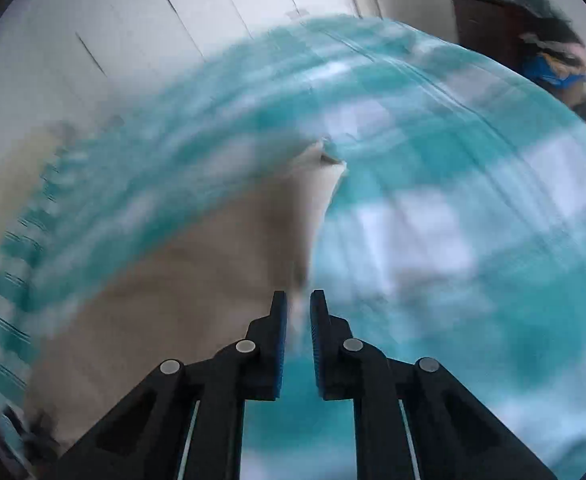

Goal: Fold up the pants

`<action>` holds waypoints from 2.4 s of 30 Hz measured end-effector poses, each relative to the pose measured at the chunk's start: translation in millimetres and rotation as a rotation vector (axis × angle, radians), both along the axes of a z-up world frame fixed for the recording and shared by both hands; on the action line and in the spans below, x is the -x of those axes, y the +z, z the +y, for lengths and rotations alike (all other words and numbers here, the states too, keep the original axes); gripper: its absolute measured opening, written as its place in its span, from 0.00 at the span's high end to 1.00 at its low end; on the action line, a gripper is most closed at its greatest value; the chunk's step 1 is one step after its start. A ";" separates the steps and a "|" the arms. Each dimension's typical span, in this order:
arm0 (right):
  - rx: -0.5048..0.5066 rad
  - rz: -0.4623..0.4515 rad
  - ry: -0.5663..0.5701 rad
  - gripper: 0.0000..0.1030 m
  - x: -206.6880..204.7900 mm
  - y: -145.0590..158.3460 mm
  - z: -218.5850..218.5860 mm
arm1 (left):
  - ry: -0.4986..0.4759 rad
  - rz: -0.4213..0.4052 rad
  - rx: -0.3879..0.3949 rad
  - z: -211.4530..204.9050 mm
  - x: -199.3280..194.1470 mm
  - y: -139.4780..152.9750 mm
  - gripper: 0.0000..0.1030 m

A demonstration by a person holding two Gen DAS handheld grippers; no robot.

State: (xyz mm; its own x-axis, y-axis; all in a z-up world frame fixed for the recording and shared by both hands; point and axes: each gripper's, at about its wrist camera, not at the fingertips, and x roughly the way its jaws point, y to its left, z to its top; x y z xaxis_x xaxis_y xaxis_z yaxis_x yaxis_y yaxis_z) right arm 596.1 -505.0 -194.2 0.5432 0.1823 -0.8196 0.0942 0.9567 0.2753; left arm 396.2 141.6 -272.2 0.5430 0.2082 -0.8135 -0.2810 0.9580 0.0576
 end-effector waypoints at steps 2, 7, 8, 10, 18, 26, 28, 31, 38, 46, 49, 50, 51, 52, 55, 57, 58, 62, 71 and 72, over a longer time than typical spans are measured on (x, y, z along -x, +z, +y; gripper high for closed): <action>0.096 0.033 -0.043 0.40 32.9 5.5 -8.7 | 0.010 0.035 -0.018 -2.1 -2.9 6.4 0.00; 0.068 0.001 0.285 0.38 132.1 32.1 85.0 | -0.031 0.012 0.095 -33.8 27.9 57.8 0.01; 0.042 0.003 0.351 0.37 149.7 34.3 106.6 | -0.082 0.000 0.123 -50.3 39.6 69.0 0.01; 0.009 0.014 0.524 0.30 197.0 36.1 168.8 | -0.186 0.005 0.143 -86.1 62.2 77.3 0.01; 0.241 0.142 0.778 0.27 304.4 -17.2 273.4 | -0.359 0.186 0.097 -121.8 138.2 34.9 0.00; 0.268 0.333 0.273 0.21 309.9 -29.7 61.6 | -0.086 0.217 0.067 -14.3 159.1 44.2 0.01; 0.177 0.348 0.123 0.22 314.1 -29.7 11.7 | -0.077 0.205 0.110 -7.0 163.4 46.0 0.02; 0.082 0.311 0.047 0.22 316.0 -25.0 -11.4 | -0.053 0.211 0.057 -14.2 162.8 51.7 0.02; 0.213 0.256 0.065 0.21 328.2 -17.2 14.5 | -0.083 0.057 0.151 -9.1 168.8 95.0 0.01; 0.032 0.168 -0.053 0.21 348.7 -6.3 -17.4 | 0.093 0.215 0.046 45.8 159.4 43.1 0.03; 0.045 0.129 -0.081 0.21 353.1 2.1 -18.2 | 0.081 0.180 0.041 37.7 163.7 63.9 0.03; 0.062 0.115 -0.092 0.21 355.6 7.0 -17.5 | 0.075 0.147 0.062 34.9 160.7 75.9 0.03; 0.081 0.107 -0.097 0.21 358.2 12.4 -15.6 | 0.068 0.116 0.083 33.0 155.8 86.0 0.03; 0.095 0.101 -0.096 0.21 358.5 16.8 -11.4 | 0.053 0.077 0.108 29.4 144.1 99.5 0.02; 0.079 0.100 -0.039 0.20 353.3 27.4 11.8 | 0.005 0.009 0.154 16.3 106.0 119.1 0.02; 0.059 0.123 0.024 0.20 341.6 31.2 35.2 | -0.016 -0.014 0.165 10.6 67.4 119.7 0.02; 0.058 0.139 0.069 0.20 332.9 34.2 52.0 | -0.003 -0.018 0.148 10.9 41.7 111.6 0.02; 0.073 0.153 0.239 0.20 305.2 52.6 119.0 | 0.099 0.039 0.143 32.8 -7.9 59.8 0.02; 0.103 0.054 0.557 0.20 221.6 88.3 234.5 | 0.087 0.026 0.068 35.6 6.4 1.7 0.01; 0.078 0.021 0.587 0.19 199.8 89.7 249.2 | 0.087 0.023 0.064 34.0 7.8 2.2 0.01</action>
State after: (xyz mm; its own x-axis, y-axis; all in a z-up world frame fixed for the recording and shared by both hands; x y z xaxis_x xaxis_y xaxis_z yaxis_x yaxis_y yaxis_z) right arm 396.3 -255.8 -104.5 0.3534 0.3863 -0.8520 -0.4527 0.8676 0.2056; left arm 388.4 175.6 -270.0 0.5058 0.2011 -0.8389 -0.3626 0.9319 0.0047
